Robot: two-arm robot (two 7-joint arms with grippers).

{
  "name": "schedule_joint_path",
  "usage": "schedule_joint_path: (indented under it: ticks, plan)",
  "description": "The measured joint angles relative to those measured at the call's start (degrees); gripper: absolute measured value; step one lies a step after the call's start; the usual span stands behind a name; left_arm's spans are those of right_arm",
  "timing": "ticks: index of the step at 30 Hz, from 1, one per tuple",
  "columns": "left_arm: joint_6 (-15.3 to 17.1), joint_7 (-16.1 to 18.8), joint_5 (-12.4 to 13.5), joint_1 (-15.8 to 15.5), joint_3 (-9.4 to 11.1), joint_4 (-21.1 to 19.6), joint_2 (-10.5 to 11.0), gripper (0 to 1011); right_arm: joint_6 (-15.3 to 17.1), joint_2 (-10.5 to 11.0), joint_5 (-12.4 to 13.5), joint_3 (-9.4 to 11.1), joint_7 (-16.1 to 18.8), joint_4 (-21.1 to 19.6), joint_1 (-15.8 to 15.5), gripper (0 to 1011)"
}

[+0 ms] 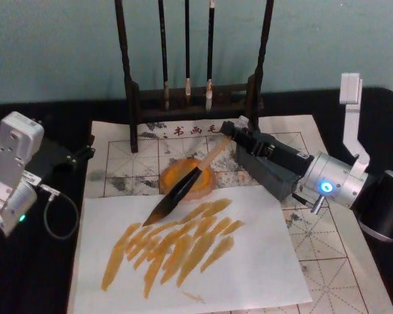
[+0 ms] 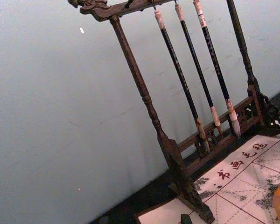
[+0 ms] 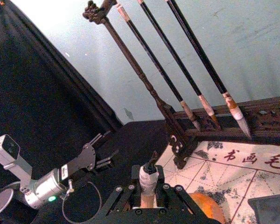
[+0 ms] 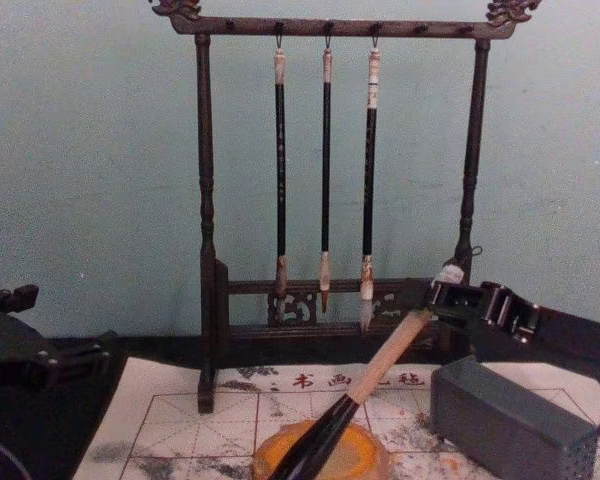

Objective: Pick up the brush from the inkstone, write on the paper, then place the brush back to its original position.

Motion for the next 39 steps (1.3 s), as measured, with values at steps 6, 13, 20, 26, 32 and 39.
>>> schedule_joint_path:
  ticks: [6,13,20,26,32,39]
  plan:
    - [0.0,0.0,0.0,0.0,0.0,0.0,0.0,1001,-0.08,0.16,-0.77,0.35,0.21,-0.43,-0.29,183]
    - [0.0,0.0,0.0,0.0,0.0,0.0,0.0,1001,-0.14,0.49,-1.56,0.75,0.16,-1.05,-0.64,183]
    - [0.0,0.0,0.0,0.0,0.0,0.0,0.0,1001,-0.34,0.79,-2.41,1.1,0.06,-1.53,-0.94,183]
    - [0.0,0.0,0.0,0.0,0.0,0.0,0.0,1001,-0.33,1.18,-2.75,1.48,0.06,-2.13,-1.24,183]
    - [0.0,0.0,0.0,0.0,0.0,0.0,0.0,1001,-0.27,1.54,-2.97,1.7,0.14,-2.62,-1.48,183]
    - [0.0,0.0,0.0,0.0,0.0,0.0,0.0,1001,-0.35,2.23,-3.5,1.97,0.23,-3.4,-1.84,183]
